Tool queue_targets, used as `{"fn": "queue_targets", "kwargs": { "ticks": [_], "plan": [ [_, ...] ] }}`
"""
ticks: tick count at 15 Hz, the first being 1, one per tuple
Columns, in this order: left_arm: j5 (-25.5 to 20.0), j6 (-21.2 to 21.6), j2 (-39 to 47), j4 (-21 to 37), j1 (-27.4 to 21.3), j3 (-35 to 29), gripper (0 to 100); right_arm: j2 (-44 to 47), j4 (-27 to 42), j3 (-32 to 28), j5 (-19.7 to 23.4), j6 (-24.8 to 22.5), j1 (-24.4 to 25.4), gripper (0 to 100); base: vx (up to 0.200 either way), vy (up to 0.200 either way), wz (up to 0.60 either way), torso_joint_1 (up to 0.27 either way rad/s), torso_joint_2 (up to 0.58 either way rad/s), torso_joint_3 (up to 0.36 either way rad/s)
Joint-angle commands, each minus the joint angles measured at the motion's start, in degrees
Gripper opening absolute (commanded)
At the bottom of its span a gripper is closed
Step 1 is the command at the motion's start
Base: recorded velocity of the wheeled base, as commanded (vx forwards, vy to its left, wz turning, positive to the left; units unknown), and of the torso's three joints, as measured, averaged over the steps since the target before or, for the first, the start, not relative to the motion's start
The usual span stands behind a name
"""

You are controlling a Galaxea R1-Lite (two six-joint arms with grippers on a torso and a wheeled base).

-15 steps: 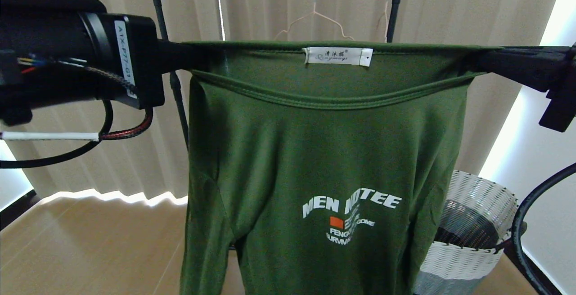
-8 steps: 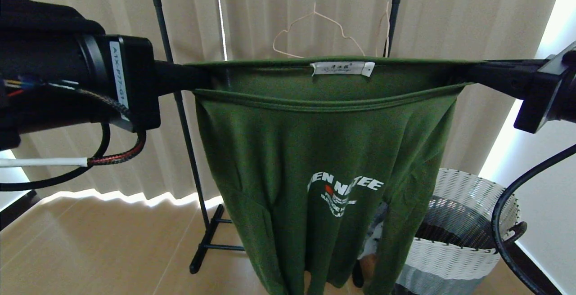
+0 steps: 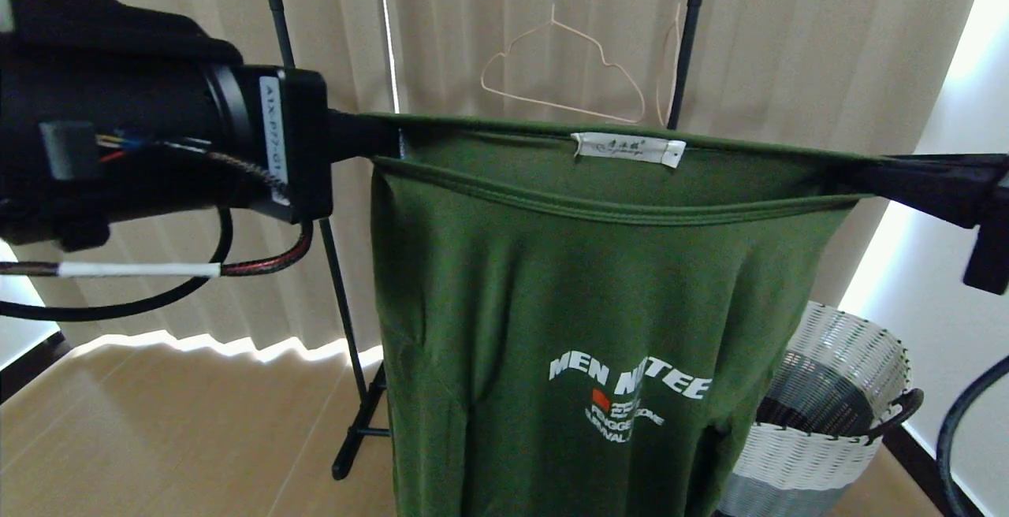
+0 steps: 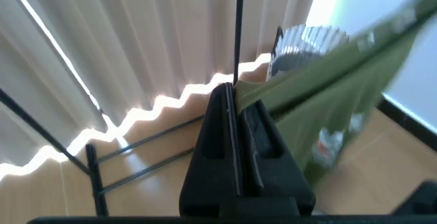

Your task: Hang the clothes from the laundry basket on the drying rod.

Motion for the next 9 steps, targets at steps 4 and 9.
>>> {"fn": "queue_targets", "kwargs": {
  "ticks": [4, 9],
  "plan": [
    [0.5, -0.1, 7.9, -5.2, 3.0, -3.9, 0, -9.9, 6.7, 2.0, 0.6, -0.1, 3.6, 0, 0.000, 0.000, 0.00, 0.000, 0.00, 0.000],
    [0.1, -0.1, 8.2, -5.2, 3.0, -4.4, 0, -11.1, 7.4, 3.2, 0.2, -0.1, 8.2, 0, 0.000, 0.000, 0.00, 0.000, 0.00, 0.000]
  ]
}}
